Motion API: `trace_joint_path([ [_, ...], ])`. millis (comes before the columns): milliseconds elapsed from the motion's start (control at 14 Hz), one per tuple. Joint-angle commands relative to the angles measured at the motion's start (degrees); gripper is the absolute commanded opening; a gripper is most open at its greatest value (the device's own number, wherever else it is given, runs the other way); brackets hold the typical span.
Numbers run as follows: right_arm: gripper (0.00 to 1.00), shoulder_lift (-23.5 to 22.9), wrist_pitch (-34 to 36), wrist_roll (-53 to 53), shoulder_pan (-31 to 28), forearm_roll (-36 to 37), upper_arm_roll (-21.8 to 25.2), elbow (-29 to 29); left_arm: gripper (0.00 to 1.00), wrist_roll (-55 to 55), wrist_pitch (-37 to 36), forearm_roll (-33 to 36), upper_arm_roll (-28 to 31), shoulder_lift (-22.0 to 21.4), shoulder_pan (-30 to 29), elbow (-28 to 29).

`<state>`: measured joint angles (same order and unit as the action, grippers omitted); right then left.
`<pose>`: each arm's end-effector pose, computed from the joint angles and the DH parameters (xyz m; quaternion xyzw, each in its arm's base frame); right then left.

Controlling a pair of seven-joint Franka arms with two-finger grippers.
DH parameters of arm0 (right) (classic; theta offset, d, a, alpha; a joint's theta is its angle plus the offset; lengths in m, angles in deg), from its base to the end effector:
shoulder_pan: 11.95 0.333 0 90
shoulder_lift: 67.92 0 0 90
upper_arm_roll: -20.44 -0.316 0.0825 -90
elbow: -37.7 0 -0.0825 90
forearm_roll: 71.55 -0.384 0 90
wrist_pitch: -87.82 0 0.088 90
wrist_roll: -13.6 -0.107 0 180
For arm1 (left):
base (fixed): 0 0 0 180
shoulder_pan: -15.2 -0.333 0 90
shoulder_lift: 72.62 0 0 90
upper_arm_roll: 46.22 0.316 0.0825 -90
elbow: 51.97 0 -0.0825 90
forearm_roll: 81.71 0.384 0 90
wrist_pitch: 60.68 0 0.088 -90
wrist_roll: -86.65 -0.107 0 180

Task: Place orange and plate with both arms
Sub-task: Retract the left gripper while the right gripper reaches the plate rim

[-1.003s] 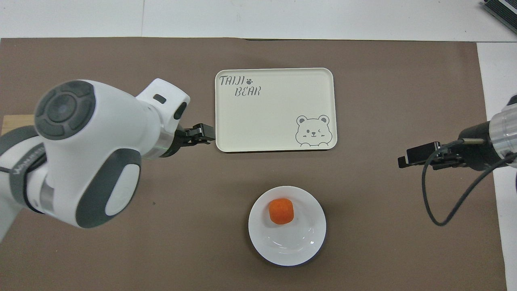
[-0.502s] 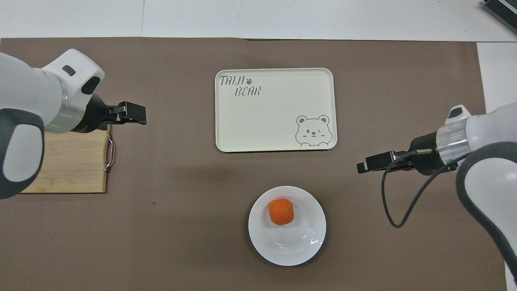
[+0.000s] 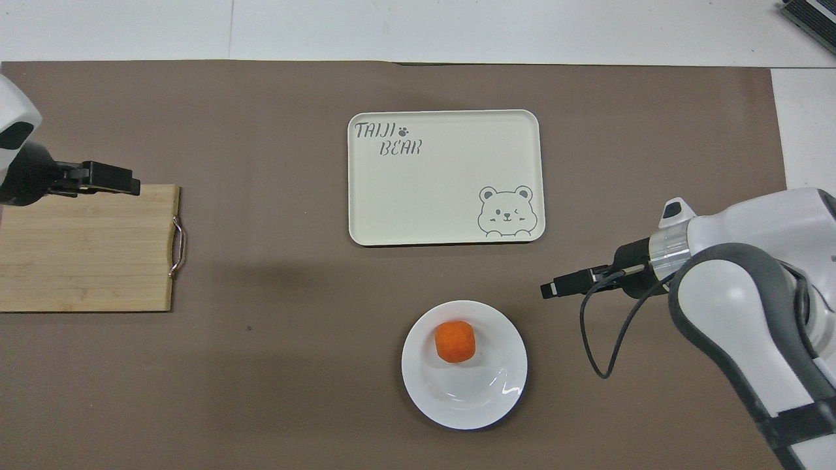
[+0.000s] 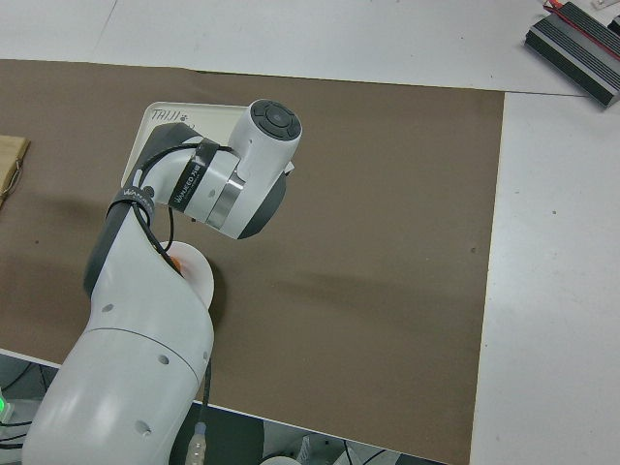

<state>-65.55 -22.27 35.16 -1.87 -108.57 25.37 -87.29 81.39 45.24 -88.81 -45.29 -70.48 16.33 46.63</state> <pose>0.5018 0.0875 0.4031 -0.9491 -0.0807 0.0619 0.2980 0.5843 -0.0119 0.5572 0.9966 -0.0332 0.0477 0.0579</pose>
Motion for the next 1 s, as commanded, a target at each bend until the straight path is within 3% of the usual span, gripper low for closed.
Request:
trace_joint_path([
  [0,1.00,-1.3,-4.9,7.0,1.5,-4.8,0.1,-4.3,1.00,-0.1,-5.5,5.1,-0.8,-0.1,-0.4,-3.4],
  [502,1.00,-5.0,-12.1,24.7,4.3,-20.3,0.1,-13.2,1.00,5.3,-16.3,7.4,-0.8,-3.4,0.4,-6.4],
  [645,1.00,-4.8,-13.1,27.0,5.0,-23.0,0.1,-15.4,1.00,7.7,-20.0,7.4,-1.3,-4.2,0.4,-7.2],
  [932,1.00,-1.2,-12.4,27.2,5.0,-23.5,0.1,-21.5,1.00,7.0,-18.6,7.0,-1.5,-6.3,0.4,-4.5],
])
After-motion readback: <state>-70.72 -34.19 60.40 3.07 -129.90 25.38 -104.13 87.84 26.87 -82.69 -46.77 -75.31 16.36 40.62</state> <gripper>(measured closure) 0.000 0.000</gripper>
